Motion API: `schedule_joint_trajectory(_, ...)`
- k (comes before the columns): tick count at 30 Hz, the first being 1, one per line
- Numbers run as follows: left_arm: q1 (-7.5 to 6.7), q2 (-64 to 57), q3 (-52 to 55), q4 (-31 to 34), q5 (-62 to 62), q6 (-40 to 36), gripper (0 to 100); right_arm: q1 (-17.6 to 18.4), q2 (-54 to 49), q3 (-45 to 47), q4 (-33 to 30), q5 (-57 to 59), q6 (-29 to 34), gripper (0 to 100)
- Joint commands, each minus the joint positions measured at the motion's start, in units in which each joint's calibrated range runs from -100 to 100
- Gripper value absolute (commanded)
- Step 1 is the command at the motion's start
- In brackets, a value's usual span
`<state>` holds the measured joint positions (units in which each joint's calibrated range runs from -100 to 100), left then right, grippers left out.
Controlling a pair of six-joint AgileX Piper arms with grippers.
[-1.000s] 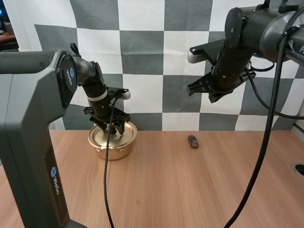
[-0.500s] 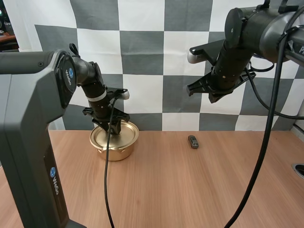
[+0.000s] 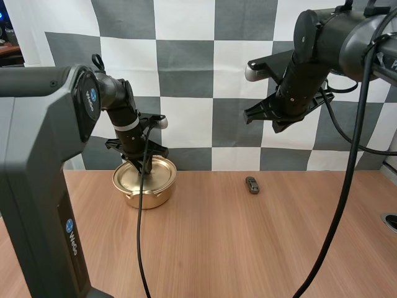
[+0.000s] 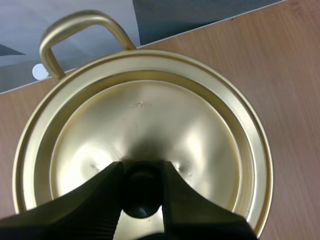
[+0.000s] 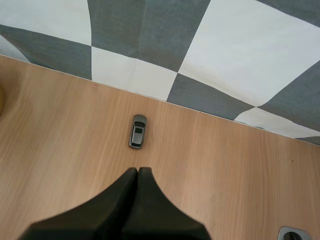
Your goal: Open the pot, put the car inside, and close it
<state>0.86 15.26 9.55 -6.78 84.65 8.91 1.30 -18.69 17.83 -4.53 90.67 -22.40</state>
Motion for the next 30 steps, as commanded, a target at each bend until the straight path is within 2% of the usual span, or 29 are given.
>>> schedule_joint_trajectory(1, 0.02, -2.2, -0.1, -0.3, -1.9, -0.2, 1, 0.0, 0.0, 0.1, 0.0, -0.8, 0.0, 0)
schedule_joint_trajectory(5, 0.02, -6.6, -1.8, -2.2, -1.1, -0.2, 1, 0.0, 0.0, 0.1, 0.1, -2.8, 0.0, 0)
schedule_joint_trajectory(10, 0.02, -14.5, -7.3, -3.9, 5.9, -0.2, 0, 0.0, 0.0, 0.1, 1.7, -5.5, 0.0, 0)
schedule_joint_trajectory(13, 0.02, -22.5, -12.1, -5.5, 14.5, -0.2, 0, 0.0, 0.1, 0.1, 2.2, -8.5, -0.1, 0)
schedule_joint_trajectory(16, 0.02, -30.2, -14.3, -7.1, 15.3, -0.4, 0, 0.0, 1.8, 0.1, 1.9, -10.6, -0.4, 0)
schedule_joint_trajectory(23, 0.02, -50.0, -14.4, -7.6, 15.3, -0.5, 0, 0.0, 12.2, 0.1, 1.3, -12.3, -0.4, 0)
schedule_joint_trajectory(28, 0.02, -56.2, -14.4, -7.6, 15.3, 0.1, 0, 0.0, 18.0, 0.1, 1.3, -12.3, -0.4, 0)
schedule_joint_trajectory(29, 0.02, -60.7, -14.4, -7.0, 15.3, 0.6, 0, 0.0, 20.4, 0.1, 1.3, -13.0, -0.1, 0)
schedule_joint_trajectory(30, 0.02, -61.8, -14.4, -5.8, 15.3, 0.6, 0, 0.0, 24.1, -0.1, 1.3, -13.8, 2.0, 0)
